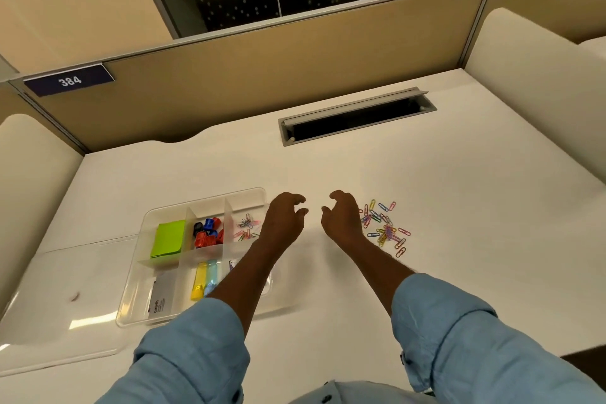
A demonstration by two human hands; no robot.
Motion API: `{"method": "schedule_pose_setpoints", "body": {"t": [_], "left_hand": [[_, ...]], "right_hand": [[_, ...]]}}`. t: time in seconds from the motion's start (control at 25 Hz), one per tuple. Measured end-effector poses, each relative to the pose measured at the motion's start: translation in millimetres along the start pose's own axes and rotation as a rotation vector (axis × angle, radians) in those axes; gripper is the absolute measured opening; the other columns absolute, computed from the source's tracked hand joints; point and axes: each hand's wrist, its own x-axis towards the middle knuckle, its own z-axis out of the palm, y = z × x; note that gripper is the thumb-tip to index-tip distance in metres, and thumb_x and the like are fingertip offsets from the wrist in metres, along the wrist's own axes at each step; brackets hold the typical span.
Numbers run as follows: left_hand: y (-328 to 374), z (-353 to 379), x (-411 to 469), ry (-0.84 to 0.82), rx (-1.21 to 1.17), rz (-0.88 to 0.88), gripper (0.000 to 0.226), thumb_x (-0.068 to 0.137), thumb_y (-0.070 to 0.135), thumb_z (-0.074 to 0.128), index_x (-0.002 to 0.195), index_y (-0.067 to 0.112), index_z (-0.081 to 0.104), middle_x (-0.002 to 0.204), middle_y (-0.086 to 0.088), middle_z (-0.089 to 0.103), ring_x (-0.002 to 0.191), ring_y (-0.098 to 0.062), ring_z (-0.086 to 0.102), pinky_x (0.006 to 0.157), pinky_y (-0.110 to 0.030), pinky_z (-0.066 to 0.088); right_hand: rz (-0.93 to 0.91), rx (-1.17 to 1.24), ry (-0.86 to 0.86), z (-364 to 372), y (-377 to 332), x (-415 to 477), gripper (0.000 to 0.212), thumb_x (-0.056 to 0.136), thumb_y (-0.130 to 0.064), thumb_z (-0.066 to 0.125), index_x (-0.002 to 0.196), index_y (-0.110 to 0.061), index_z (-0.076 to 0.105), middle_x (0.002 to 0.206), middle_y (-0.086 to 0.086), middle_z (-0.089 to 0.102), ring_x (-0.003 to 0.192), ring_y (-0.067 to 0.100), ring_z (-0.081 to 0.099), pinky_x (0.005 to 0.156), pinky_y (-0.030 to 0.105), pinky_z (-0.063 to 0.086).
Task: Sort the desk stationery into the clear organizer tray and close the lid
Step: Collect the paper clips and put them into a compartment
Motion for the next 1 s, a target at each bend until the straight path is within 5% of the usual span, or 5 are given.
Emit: {"method": "schedule_pose_setpoints", "body": {"t": [0.24,0.52,0.76,0.92,1.0], "left_hand": [[26,41,-4,-0.475,0.191,0.078,0.090,0.072,0.029,0.079,0.146,0.025,0.028,0.155,-0.002,0.021,0.144,-0.020,0.018,0.116,-0.033,0.020],[41,79,4,-0.660,0.265,0.095,0.122,0.060,0.042,0.084,0.149,0.030,0.003,0.159,-0.004,-0.006,0.147,-0.025,-0.007,0.119,-0.043,0.009],[34,99,3,-0.659,0.261,0.078,0.096,0.071,0.041,0.076,0.147,0.034,0.017,0.159,-0.007,-0.002,0.146,-0.029,-0.008,0.119,-0.045,0.007],[34,109,-5,-0.500,0.251,0.085,0.055,0.091,0.027,0.057,0.142,0.028,0.035,0.157,-0.010,0.017,0.146,-0.026,0.008,0.118,-0.034,0.010],[36,114,-12,-0.421,0.263,0.130,0.046,0.094,0.025,0.051,0.139,0.021,0.042,0.151,-0.008,0.032,0.141,-0.024,0.025,0.114,-0.026,0.023]], "right_hand": [[-0.067,-0.365,-0.171,-49,73,16,0.082,0.085,-0.031,0.064,0.150,-0.028,0.015,0.160,0.009,-0.008,0.148,0.031,0.002,0.119,0.046,0.017],[-0.080,-0.456,-0.387,-90,115,36,0.088,0.084,-0.058,0.055,0.149,-0.039,-0.001,0.159,0.006,-0.015,0.147,0.032,-0.012,0.118,0.048,0.006],[-0.274,-0.667,-0.548,-100,130,35,0.071,0.093,-0.054,0.043,0.150,-0.035,0.006,0.160,0.008,-0.013,0.146,0.031,-0.014,0.119,0.046,-0.002],[-0.318,-0.597,-0.414,-91,135,21,0.050,0.103,-0.024,0.030,0.151,-0.025,0.016,0.161,0.008,-0.001,0.148,0.025,-0.006,0.121,0.037,0.002],[-0.286,-0.525,-0.340,-85,135,12,0.051,0.101,-0.008,0.027,0.150,-0.019,0.020,0.161,0.006,0.006,0.149,0.020,0.000,0.122,0.032,0.007]]}}
